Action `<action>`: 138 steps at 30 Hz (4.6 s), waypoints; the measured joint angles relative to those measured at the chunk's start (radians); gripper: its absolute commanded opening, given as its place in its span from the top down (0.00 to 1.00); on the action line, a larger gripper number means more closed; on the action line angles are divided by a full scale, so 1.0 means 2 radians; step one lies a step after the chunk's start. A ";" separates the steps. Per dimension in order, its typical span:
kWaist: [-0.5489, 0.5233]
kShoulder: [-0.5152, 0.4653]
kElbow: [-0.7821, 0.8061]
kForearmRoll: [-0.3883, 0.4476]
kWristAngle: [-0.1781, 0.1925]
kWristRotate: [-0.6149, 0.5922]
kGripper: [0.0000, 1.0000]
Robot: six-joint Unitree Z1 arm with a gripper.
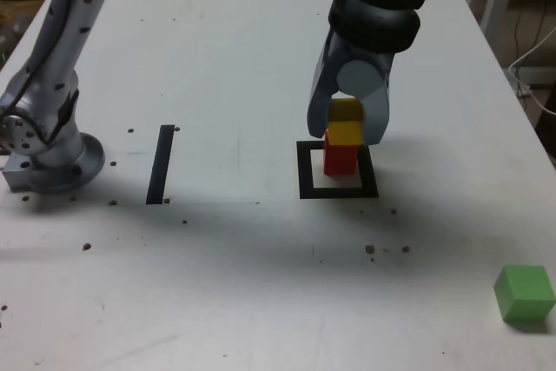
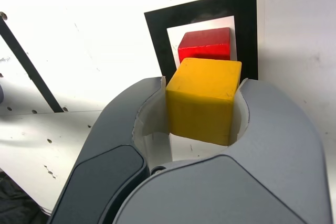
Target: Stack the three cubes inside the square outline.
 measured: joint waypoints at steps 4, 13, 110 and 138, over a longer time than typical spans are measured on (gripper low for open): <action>0.003 0.006 0.000 0.000 0.001 0.000 0.71; 0.004 0.007 0.001 0.001 0.002 0.000 0.71; -0.141 0.184 -0.376 0.039 -0.036 -0.114 0.00; -0.149 0.241 -0.411 0.033 -0.053 -0.121 0.03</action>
